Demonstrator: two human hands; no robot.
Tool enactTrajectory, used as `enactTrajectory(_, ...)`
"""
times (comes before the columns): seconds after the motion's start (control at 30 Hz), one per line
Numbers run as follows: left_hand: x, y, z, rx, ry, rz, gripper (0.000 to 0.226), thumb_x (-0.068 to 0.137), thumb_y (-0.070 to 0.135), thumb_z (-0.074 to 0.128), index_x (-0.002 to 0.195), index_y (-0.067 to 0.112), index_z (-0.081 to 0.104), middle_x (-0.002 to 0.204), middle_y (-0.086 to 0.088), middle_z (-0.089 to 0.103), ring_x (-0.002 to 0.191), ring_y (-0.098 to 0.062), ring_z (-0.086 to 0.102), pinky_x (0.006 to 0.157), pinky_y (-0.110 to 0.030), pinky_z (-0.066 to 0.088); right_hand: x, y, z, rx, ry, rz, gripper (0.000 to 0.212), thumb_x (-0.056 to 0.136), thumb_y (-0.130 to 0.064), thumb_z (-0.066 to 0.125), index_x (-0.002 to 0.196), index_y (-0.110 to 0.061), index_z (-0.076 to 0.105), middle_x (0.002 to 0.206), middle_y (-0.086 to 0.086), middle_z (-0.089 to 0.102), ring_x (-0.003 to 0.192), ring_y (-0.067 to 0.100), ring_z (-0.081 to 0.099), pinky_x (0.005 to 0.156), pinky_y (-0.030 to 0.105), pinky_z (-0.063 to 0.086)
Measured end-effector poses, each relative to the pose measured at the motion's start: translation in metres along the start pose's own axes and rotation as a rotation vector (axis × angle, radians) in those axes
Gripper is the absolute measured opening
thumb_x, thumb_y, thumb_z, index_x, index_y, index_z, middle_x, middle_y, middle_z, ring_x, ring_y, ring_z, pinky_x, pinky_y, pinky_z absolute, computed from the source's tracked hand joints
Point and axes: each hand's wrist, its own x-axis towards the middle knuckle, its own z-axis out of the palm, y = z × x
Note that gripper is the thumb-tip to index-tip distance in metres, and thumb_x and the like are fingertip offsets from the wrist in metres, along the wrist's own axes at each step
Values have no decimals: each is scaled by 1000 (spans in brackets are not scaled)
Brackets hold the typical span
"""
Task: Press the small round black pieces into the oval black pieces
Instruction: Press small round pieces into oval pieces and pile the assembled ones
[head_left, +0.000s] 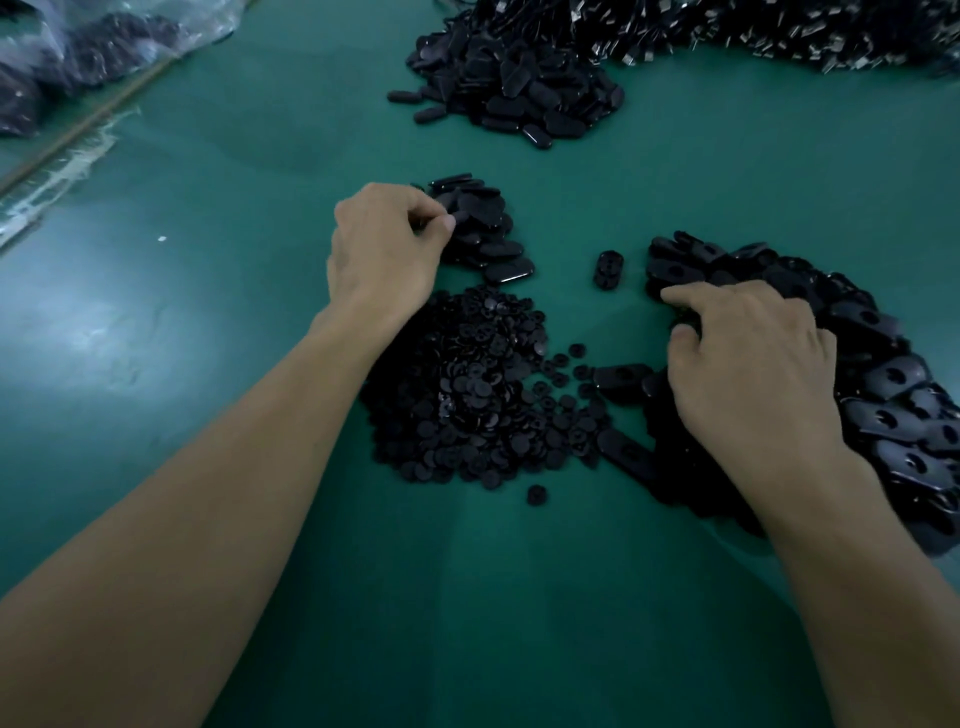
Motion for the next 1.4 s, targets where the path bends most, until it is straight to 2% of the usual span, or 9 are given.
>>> enactTrajectory(0.17,-6,7,-2,-30,0,58,12,97,31,65,102,28,75,111,6,70,95,-9,63,87,-31,54,3,3,2,26,62,-8,37,100,-17,54,135,-26,61,126,16,59,119,43,46,99,51,35)
enactTrajectory(0.27,-15,15,-4,-70,-23,93,11,94,27,67,86,34,70,98,12,70,81,-1,61,78,-24,52,4,3,3,29,119,-10,34,100,-15,54,130,-27,64,125,14,61,119,41,47,99,51,35)
enactTrajectory(0.43,-35,28,-10,-196,-67,164,12,92,21,71,86,31,72,83,21,69,72,9,62,70,-5,46,6,4,3,69,198,-2,30,100,-10,53,123,-22,69,117,13,67,116,40,52,97,51,38)
enactTrajectory(0.57,-49,32,-13,-235,-91,226,13,92,18,72,85,29,72,75,23,66,68,10,60,65,-4,44,6,6,5,7,126,12,31,102,-24,54,127,-11,66,118,19,61,115,42,49,94,51,41)
enactTrajectory(0.73,-63,31,-16,-216,-80,285,15,91,20,72,82,31,71,76,25,65,66,13,57,64,-4,42,6,7,3,35,120,15,21,100,-21,56,112,-12,71,118,20,55,111,42,49,92,48,41)
enactTrajectory(0.93,-69,29,-12,-140,-100,348,9,91,25,70,85,31,74,85,17,71,64,10,53,64,-8,38,5,5,0,21,81,20,21,98,-31,59,103,-16,72,107,15,67,109,43,54,92,48,45)
enactTrajectory(1.1,-70,29,-11,-118,-91,367,8,92,24,70,86,26,76,83,19,70,63,12,52,60,-7,38,6,9,1,140,87,-12,23,97,-14,57,114,-16,72,111,15,70,108,38,61,96,52,51)
enactTrajectory(1.23,-71,28,-10,-112,-88,368,8,91,24,70,86,25,76,84,19,70,63,11,52,62,-8,36,7,11,2,251,146,-17,24,95,-5,62,116,-14,71,106,9,71,95,20,62,90,32,51)
enactTrajectory(1.4,-73,32,-10,-127,-62,402,8,91,22,70,86,25,76,82,19,69,66,11,53,64,-5,38,10,9,-1,322,246,-43,29,88,-19,77,115,-22,70,107,5,65,90,12,55,75,-9,24)
